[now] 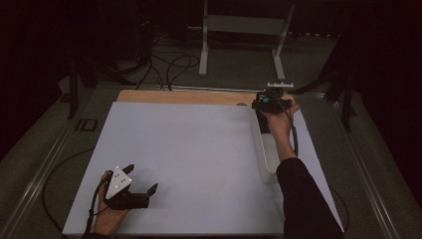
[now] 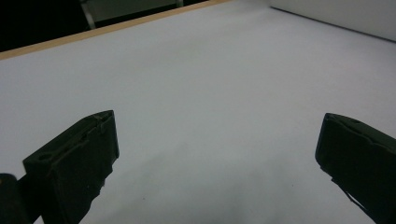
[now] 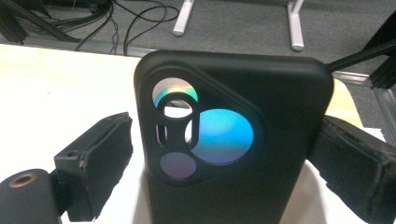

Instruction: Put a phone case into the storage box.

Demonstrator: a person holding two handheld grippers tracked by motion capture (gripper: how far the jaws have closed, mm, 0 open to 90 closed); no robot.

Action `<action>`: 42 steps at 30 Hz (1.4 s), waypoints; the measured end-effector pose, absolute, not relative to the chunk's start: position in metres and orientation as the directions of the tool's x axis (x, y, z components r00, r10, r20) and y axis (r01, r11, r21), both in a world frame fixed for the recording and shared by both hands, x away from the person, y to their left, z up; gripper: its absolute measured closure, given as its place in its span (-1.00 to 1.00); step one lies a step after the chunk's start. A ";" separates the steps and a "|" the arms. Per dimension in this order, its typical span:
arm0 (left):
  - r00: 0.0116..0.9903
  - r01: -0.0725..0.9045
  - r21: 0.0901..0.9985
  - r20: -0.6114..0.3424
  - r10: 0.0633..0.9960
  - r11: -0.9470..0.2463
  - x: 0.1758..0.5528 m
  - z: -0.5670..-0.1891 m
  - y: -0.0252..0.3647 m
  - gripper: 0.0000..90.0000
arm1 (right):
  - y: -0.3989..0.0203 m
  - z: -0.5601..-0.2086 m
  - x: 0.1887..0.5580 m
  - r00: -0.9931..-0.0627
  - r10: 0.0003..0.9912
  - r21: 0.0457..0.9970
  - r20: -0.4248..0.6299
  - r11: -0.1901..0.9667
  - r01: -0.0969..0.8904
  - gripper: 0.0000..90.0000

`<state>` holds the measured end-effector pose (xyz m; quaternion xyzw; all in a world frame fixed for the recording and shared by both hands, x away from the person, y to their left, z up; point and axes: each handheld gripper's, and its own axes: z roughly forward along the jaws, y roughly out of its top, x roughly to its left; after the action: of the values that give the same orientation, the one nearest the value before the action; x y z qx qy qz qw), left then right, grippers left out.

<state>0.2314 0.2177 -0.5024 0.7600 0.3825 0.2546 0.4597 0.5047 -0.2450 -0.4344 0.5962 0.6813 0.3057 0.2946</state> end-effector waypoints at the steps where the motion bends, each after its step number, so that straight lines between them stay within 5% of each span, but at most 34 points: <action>1: 0.579 0.347 0.893 0.036 0.815 -0.285 0.231 -0.502 0.218 -1.00 | -0.245 -0.434 0.504 -0.119 0.992 0.770 -0.039 0.106 0.629 -0.83; 22: 0.580 0.346 0.892 0.039 0.814 -0.290 0.231 -0.502 0.217 -1.00 | -0.249 -0.415 0.470 -0.223 0.975 0.808 -0.015 0.143 0.571 -0.83; 42: 0.583 0.349 0.890 0.038 0.811 -0.292 0.232 -0.503 0.215 -1.00 | -0.248 -0.407 0.386 -0.419 0.906 0.856 0.061 0.169 0.489 -0.81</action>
<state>0.2316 0.2151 -0.5026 0.7630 0.3801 0.2528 0.4575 0.3862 -0.2478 -0.4070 0.4810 0.7250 0.4291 0.2427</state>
